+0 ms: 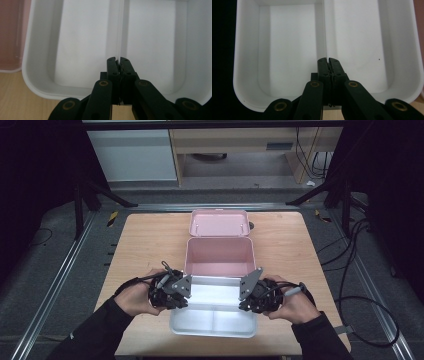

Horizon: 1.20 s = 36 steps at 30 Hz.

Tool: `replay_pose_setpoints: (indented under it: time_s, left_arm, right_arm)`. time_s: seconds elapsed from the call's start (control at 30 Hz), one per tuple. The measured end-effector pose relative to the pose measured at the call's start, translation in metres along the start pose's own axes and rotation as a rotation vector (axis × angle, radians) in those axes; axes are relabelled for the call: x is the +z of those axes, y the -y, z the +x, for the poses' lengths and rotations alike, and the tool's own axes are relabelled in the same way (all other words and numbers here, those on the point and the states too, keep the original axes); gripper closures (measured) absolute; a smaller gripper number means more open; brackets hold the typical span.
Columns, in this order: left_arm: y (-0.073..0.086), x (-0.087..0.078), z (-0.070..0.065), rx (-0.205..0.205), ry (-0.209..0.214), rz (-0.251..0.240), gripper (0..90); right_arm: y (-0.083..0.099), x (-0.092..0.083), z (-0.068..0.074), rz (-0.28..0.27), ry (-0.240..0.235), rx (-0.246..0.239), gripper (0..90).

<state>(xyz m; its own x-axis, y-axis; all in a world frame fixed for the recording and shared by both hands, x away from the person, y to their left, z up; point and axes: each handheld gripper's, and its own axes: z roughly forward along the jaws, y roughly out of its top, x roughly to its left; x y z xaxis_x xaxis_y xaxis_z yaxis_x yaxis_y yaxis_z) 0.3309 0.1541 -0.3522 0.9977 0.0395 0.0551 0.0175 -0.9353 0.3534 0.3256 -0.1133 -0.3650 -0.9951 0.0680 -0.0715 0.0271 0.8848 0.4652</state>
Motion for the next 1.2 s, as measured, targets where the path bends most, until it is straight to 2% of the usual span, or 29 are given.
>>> replay_pose_setpoints:
  time_s: [0.03, 0.1, 0.23, 0.3, 0.47, 0.53, 0.6, 0.67, 0.7, 0.83, 1.07, 1.1, 1.13, 1.17, 1.2]
  left_arm:
    - [0.002, 0.005, -0.002, -0.001, 0.003, 0.0, 88.1]
    - [0.008, 0.021, -0.009, -0.017, 0.021, 0.001, 88.2]
    - [0.013, 0.036, -0.016, -0.028, 0.049, 0.0, 88.5]
    - [0.015, 0.039, -0.017, -0.031, 0.053, 0.001, 88.2]
    - [0.021, 0.064, -0.016, -0.039, 0.064, 0.006, 87.7]
    - [0.023, 0.076, -0.016, -0.038, 0.064, 0.01, 87.7]
    - [0.027, 0.091, -0.011, -0.063, 0.075, 0.013, 87.4]
    - [0.028, 0.095, -0.01, -0.063, 0.079, 0.019, 87.3]
    - [0.028, 0.102, -0.008, -0.066, 0.08, 0.031, 87.2]
    - [0.028, 0.112, -0.005, -0.07, 0.065, 0.043, 87.1]
    - [0.031, 0.115, -0.006, -0.077, 0.067, 0.042, 86.3]
    - [0.032, 0.115, -0.006, -0.096, 0.069, 0.028, 84.3]
    - [0.032, 0.115, -0.006, -0.096, 0.069, 0.028, 81.4]
    - [0.032, 0.114, -0.006, -0.112, 0.072, 0.015, 81.4]
    - [0.033, 0.113, -0.006, -0.128, 0.076, -0.003, 77.7]
  right_arm:
    - [0.0, 0.0, 0.0, 0.0, 0.0, 0.0, 89.2]
    - [0.007, 0.013, 0.006, 0.003, -0.009, 0.005, 89.1]
    - [0.015, 0.028, 0.013, 0.018, -0.04, 0.018, 88.8]
    - [0.016, 0.031, 0.015, 0.021, -0.049, 0.022, 89.1]
    - [0.025, 0.051, 0.019, 0.043, -0.065, 0.038, 89.1]
    - [0.031, 0.06, 0.018, 0.055, -0.064, 0.049, 88.7]
    - [0.039, 0.074, 0.015, 0.064, -0.062, 0.062, 88.5]
    - [0.042, 0.081, 0.012, 0.065, -0.066, 0.074, 88.2]
    - [0.045, 0.085, 0.011, 0.069, -0.069, 0.082, 88.1]
    - [0.05, 0.096, 0.007, 0.079, -0.064, 0.095, 87.6]
    - [0.052, 0.097, 0.006, 0.073, -0.061, 0.093, 87.0]
    - [0.051, 0.097, 0.007, 0.07, -0.05, 0.101, 83.8]
    - [0.051, 0.097, 0.007, 0.07, -0.05, 0.101, 83.8]
    - [0.051, 0.097, 0.008, 0.062, -0.043, 0.108, 80.8]
    - [0.052, 0.096, 0.008, 0.044, -0.034, 0.12, 76.5]
